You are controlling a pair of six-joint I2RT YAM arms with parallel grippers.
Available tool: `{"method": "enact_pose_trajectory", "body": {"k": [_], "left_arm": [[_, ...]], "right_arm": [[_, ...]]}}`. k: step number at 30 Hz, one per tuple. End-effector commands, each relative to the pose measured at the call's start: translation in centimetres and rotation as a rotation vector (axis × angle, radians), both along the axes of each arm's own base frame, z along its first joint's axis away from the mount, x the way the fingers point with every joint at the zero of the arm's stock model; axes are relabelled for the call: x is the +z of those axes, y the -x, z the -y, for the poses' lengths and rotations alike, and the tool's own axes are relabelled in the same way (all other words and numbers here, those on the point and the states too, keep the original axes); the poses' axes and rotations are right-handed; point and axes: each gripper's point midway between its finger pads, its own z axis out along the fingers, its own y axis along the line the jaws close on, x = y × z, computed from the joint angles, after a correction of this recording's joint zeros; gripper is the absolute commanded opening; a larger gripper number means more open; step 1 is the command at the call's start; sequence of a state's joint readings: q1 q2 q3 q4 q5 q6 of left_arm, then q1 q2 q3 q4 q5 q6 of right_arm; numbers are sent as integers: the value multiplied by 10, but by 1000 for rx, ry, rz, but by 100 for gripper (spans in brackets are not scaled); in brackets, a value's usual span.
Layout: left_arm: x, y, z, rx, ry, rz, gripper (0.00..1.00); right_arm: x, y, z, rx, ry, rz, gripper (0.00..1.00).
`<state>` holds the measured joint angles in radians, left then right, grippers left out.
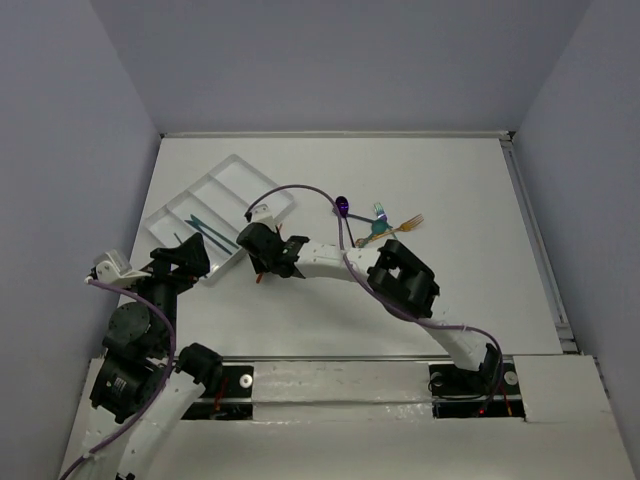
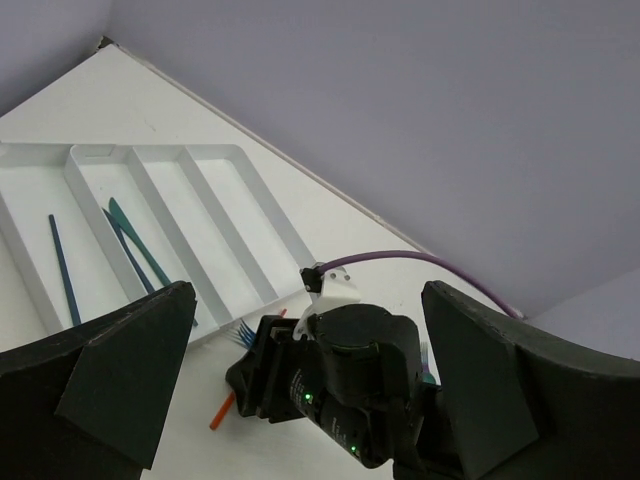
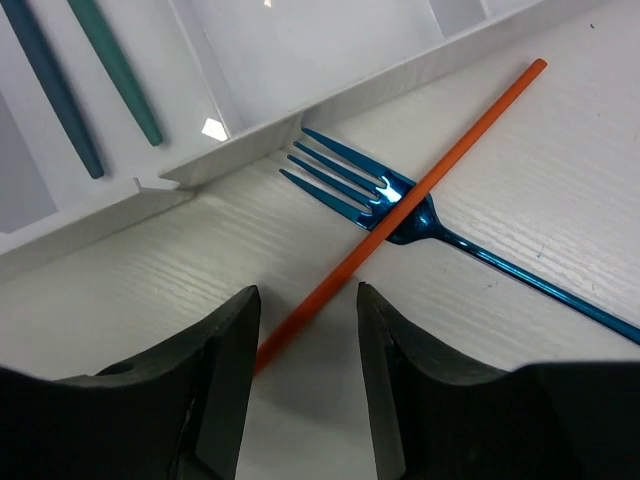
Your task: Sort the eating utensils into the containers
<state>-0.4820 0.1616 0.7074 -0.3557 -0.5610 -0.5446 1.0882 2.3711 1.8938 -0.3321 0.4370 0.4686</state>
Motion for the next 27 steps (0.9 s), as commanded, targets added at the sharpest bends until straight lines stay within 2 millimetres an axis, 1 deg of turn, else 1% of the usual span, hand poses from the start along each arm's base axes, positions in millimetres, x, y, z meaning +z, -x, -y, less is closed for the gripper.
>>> {"method": "enact_pose_trajectory", "body": {"k": [1,2,5,6,9,11,14,15,17,18,20,22,23,24,26,27], "left_arm": [[12,-1,2,-11,1,40,99],[12,-1,2,-11,0,40,99],[12,-1,2,-13,0,42,99],[12,-1,3,-16,-1,43,99],[12,-1,4,-19,-3,42,99],[11,-2,4,-19,-3,39,99],[11,-2,5,-22,-4,38,99],[11,-2,5,-22,-5,36,99],[11,-3,5,-23,-6,36,99],[11,-3,5,-23,-6,36,99],[10,-3,5,-23,-8,34,99],[10,-4,6,-27,-9,32,99],[10,-4,6,-26,-10,32,99],[10,-4,6,-25,-9,34,99],[10,-4,6,-26,-10,32,99],[10,-4,6,-26,-10,32,99]], "right_arm": [[6,1,5,-42,9,8,45],[2,2,10,-54,22,9,40],[3,1,18,-90,25,19,37],[-3,2,22,-97,39,12,35],[-1,0,29,-134,49,27,30],[1,-2,38,-160,71,45,22],[2,-5,51,-207,108,73,15],[3,-12,62,-246,131,92,11],[3,-12,67,-267,141,98,7],[7,-18,73,-293,142,106,4],[10,-18,75,-299,139,114,0],[19,-24,77,-308,124,125,0],[23,-25,76,-309,111,132,0],[35,-26,74,-310,88,144,0],[49,-26,70,-291,43,155,0],[52,-26,66,-279,4,167,0]]}}
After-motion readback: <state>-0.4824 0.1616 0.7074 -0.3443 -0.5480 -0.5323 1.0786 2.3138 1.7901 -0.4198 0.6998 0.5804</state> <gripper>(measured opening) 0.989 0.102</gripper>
